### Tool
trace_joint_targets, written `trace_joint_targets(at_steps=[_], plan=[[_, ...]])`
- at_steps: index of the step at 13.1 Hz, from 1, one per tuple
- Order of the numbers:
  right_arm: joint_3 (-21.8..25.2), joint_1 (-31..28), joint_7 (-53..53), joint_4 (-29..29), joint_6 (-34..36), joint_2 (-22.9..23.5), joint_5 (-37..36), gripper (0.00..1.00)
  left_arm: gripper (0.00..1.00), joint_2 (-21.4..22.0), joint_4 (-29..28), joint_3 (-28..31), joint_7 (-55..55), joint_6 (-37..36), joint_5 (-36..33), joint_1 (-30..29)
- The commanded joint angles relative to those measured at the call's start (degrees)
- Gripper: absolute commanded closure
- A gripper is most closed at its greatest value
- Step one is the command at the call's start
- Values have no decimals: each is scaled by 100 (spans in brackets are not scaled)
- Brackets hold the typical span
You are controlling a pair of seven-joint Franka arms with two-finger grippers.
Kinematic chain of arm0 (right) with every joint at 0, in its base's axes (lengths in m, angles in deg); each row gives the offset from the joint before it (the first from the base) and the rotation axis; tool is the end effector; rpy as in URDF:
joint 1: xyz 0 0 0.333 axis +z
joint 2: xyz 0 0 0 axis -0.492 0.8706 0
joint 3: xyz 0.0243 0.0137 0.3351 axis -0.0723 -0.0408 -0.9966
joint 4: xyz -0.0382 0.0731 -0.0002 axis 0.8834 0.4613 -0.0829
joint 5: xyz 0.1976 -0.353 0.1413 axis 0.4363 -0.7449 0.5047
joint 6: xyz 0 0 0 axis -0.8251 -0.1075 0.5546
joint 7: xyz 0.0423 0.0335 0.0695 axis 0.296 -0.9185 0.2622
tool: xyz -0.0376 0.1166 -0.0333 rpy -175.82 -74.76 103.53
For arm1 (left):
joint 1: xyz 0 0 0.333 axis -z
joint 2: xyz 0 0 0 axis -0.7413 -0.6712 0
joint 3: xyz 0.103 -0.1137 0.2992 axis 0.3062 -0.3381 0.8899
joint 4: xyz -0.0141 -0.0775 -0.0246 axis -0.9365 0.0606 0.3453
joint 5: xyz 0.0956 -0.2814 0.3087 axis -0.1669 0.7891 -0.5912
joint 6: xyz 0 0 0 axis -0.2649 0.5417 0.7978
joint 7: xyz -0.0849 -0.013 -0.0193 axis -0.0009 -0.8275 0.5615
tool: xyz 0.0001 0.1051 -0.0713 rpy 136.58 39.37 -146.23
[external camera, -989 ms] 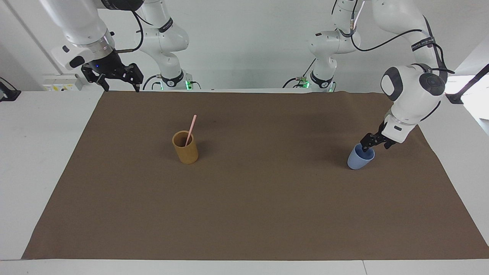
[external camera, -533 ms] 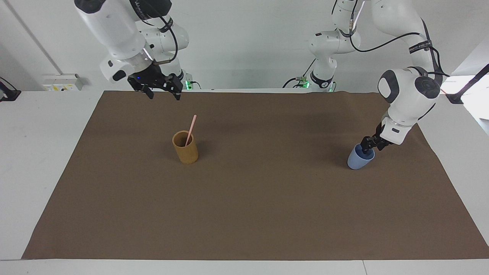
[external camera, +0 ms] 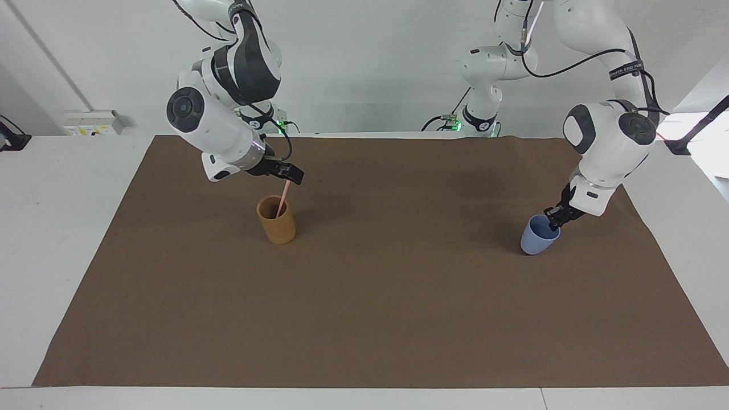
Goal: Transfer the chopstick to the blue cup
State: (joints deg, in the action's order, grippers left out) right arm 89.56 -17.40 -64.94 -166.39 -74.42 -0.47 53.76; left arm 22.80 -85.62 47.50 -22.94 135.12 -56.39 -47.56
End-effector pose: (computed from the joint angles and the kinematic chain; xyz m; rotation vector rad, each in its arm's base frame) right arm 0.5602 0.1462 0.4476 -2.8186 0.6130 0.5872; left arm 0.6006 -0.0204 0.3837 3.1245 0.2635 0.0736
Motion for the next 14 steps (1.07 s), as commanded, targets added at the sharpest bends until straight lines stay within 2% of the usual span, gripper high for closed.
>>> trace_joint_targets(at_steps=[1,3,5,7,11,14], plan=[[-31,-91,173,-573,-345,-200,154,13,100,-138,511,-687,1011,-344,55,43],[-31,-126,304,-733,-338,-226,162,27,100,-76,424,-1601,2294,-469,46,60],[-31,-135,305,-794,-347,-244,223,44,100,91,47,-2490,3376,-172,46,147],[-31,-222,305,-786,-303,-235,390,64,100,91,-182,-2949,3767,127,46,201],[-31,-240,296,-654,-197,-200,408,100,99,82,-472,-2969,3909,541,46,262],[-31,-267,244,-340,135,-139,487,100,96,109,-560,-2977,3909,559,46,262]])
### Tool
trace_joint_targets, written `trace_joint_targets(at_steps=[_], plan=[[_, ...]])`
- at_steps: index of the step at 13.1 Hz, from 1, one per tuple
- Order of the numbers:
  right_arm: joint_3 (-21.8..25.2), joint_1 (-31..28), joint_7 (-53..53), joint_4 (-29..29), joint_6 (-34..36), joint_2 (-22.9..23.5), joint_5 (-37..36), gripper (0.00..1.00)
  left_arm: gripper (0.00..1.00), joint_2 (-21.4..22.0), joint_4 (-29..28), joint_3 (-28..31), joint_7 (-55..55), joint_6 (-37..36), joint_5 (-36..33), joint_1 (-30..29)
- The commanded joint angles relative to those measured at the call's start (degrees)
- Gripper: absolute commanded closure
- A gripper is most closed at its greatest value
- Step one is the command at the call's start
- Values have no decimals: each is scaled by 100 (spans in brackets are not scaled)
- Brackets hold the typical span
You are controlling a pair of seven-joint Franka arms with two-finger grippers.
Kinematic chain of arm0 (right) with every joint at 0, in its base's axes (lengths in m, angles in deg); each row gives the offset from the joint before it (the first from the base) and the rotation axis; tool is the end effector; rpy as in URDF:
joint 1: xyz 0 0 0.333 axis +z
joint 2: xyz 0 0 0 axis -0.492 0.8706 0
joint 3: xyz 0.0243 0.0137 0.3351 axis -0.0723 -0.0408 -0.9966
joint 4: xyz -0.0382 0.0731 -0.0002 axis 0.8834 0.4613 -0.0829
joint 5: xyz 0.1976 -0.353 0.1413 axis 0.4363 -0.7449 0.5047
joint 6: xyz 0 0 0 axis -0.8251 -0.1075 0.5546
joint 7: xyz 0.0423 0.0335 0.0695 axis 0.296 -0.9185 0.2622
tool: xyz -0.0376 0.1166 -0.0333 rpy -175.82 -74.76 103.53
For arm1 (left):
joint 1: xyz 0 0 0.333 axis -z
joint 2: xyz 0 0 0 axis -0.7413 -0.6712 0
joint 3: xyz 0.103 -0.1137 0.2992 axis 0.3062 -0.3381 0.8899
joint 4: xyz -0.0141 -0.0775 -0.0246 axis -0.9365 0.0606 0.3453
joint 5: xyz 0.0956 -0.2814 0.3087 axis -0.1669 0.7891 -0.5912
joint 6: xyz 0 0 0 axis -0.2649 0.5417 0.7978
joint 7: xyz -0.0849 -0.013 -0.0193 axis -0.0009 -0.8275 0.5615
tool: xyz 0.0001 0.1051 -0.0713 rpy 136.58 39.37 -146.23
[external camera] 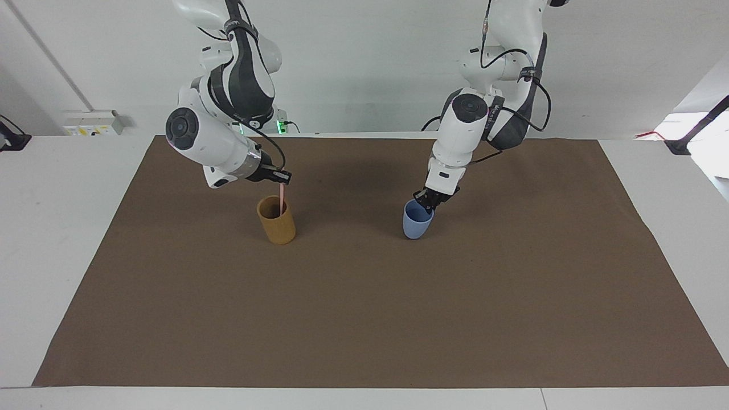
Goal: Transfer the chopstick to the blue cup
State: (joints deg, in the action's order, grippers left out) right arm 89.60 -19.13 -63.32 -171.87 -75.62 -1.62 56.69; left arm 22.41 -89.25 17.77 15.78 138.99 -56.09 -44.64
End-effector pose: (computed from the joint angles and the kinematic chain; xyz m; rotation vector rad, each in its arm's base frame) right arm 0.5438 0.1306 0.4174 -2.7538 0.6466 0.6649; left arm 0.4872 -0.3339 0.3622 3.0405 0.4281 0.0179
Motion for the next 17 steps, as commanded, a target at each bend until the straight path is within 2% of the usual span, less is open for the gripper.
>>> trace_joint_targets(at_steps=[1,2,4,5,8,9,11,14,16,17], plan=[[-26,-93,29,515,631,106,359,100,96,148,-232,5,37,233,16,-29],[-9,-111,-67,883,948,151,378,100,87,148,-233,5,-16,225,16,-38],[9,-198,-313,1482,1485,134,370,100,14,131,-145,5,-25,216,16,-47],[9,-199,-375,1720,1722,90,396,100,0,131,-58,14,27,208,25,-38],[-26,-164,-831,2817,2417,90,422,100,0,402,346,92,28,-335,25,-29],[-44,-94,-1128,3056,2480,90,535,100,0,473,635,371,-24,-677,25,-12],[-61,107,-1979,3128,2219,116,1018,100,0,570,1206,942,-234,-1537,25,93],[-61,993,-3227,3050,869,143,1371,100,0,737,1647,1751,-1646,-2662,25,94],[-61,1714,-4142,3040,-212,378,1476,100,0,694,2050,2331,-2919,-3410,25,50],[-61,1978,-4433,3040,-696,511,1599,100,0,658,2157,2534,-3482,-3553,25,24]])
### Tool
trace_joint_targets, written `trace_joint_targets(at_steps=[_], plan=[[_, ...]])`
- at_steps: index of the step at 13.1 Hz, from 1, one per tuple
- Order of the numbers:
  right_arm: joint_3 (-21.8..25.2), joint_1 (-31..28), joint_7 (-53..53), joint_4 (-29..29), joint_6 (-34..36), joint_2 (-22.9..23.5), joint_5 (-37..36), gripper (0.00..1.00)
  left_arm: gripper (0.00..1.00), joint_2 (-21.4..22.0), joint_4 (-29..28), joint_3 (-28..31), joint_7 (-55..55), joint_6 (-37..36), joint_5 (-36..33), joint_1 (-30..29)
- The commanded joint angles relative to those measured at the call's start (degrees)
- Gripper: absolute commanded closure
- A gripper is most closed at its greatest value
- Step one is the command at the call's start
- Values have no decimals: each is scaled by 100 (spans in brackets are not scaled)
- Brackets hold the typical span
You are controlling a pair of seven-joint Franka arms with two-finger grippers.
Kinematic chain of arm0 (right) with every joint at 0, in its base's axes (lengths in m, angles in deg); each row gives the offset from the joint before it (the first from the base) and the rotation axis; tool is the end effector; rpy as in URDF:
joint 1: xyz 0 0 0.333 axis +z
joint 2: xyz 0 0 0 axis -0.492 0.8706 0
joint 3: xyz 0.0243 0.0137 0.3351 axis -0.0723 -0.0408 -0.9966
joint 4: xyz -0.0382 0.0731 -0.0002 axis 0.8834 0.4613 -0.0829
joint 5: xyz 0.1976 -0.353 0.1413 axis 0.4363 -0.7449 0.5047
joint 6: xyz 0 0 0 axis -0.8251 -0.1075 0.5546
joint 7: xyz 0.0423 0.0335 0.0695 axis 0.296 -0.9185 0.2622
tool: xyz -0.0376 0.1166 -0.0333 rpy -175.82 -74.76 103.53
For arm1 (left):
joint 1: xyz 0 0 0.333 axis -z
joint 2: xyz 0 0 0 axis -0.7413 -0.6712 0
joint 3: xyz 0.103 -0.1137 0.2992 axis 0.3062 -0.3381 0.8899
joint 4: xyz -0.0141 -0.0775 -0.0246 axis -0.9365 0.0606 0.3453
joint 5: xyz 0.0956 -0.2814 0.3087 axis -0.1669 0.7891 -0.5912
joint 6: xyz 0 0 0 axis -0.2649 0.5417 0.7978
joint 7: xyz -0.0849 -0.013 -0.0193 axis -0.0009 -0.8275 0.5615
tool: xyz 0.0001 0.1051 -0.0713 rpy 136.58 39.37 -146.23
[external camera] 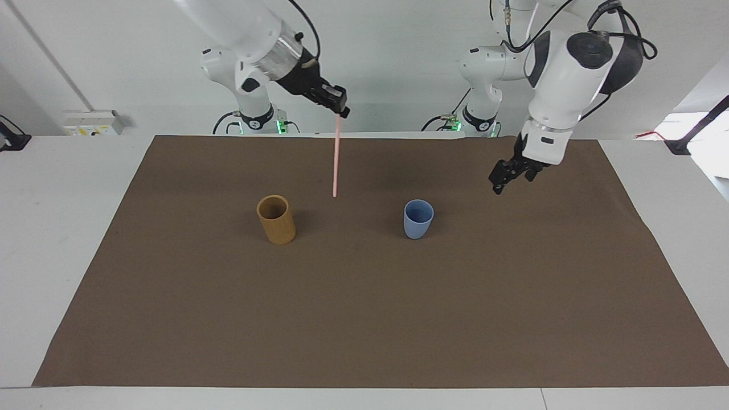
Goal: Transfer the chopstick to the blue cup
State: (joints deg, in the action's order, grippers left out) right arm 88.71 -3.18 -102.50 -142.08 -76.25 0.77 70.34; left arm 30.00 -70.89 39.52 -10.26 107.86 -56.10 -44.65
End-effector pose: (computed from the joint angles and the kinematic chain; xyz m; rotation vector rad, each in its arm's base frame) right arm 0.5413 0.3379 0.6655 -2.3938 0.9639 0.4996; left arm 0.5616 -0.1302 0.5463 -3.1039 -0.3144 0.0655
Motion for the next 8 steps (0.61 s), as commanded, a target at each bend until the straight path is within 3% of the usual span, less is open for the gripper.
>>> trace_joint_targets(at_steps=[1,3,5,8], plan=[[28,620,-762,61,-1151,482,287,100,0,-127,356,596,-1266,-494,78,-2],[28,1078,-1062,61,-1944,825,279,100,0,-258,618,765,-1829,-494,578,-212],[28,1386,-1169,44,-2525,1141,270,100,0,-443,1049,756,-1912,-678,615,-327],[28,1537,-1195,-105,-2791,1363,288,100,0,-462,1183,677,-1982,-758,449,-362]])
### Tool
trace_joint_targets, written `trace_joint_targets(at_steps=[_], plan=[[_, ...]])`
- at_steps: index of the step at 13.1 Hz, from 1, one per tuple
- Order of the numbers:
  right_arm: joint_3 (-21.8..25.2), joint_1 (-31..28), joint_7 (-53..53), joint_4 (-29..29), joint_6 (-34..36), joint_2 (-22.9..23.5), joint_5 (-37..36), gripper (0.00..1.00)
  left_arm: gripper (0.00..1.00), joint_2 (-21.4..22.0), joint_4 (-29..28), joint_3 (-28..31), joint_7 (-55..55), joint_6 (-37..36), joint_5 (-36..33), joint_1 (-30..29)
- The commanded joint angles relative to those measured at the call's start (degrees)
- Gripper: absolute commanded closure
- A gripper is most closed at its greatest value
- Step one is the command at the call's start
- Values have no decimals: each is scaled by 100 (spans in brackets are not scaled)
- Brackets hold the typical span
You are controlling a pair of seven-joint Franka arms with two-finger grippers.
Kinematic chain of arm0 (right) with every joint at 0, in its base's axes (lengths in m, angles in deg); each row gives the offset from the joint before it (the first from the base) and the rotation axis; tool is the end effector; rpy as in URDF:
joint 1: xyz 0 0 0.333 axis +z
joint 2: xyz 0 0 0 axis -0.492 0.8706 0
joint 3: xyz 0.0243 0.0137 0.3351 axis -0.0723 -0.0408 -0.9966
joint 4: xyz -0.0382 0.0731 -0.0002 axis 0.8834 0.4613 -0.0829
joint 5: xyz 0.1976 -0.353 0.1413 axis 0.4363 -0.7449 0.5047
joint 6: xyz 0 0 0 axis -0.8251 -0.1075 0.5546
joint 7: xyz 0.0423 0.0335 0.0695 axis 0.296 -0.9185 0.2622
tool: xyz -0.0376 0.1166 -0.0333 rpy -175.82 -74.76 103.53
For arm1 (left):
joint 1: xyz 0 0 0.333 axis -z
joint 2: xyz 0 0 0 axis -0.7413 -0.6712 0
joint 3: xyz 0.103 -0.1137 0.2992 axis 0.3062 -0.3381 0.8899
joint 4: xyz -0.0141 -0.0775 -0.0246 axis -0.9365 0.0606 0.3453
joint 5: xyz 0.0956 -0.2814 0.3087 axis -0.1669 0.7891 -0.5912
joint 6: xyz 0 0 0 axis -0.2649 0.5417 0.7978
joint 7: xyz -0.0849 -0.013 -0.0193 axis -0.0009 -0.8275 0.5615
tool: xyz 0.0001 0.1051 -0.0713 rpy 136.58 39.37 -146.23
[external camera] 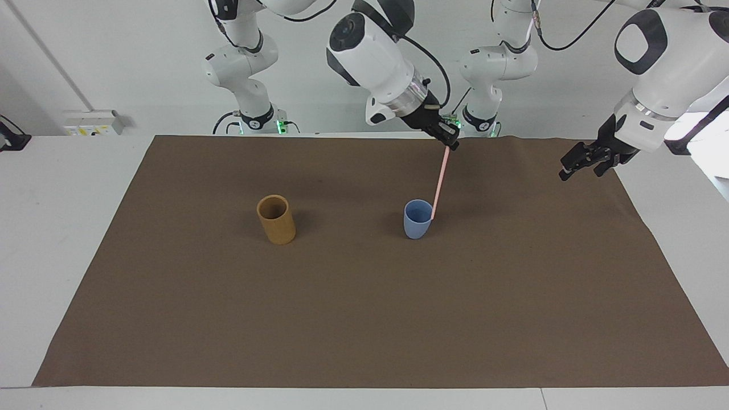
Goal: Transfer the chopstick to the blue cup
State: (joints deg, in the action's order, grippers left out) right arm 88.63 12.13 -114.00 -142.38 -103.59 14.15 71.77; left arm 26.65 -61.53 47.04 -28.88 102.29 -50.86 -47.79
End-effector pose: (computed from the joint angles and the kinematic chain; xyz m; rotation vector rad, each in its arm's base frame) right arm 0.5376 0.5180 0.5458 -2.2316 1.1273 0.4579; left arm 0.5934 -0.0343 0.5883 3.0486 0.1033 -0.0680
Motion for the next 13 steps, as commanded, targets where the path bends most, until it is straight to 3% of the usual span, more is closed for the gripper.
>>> trace_joint_targets(at_steps=[1,6,11,13], plan=[[35,23,-158,-76,21,25,145,100,0,-153,256,-119,-120,-218,-259,-31],[-8,94,-1072,-85,224,-10,145,100,0,-127,247,-207,-58,-429,-560,66],[-9,15,-969,-874,93,-308,381,100,0,14,-52,-181,-50,-350,-551,-13],[-8,-12,-880,-1234,-196,-431,426,82,0,14,-52,-163,-50,-350,-551,-31]])
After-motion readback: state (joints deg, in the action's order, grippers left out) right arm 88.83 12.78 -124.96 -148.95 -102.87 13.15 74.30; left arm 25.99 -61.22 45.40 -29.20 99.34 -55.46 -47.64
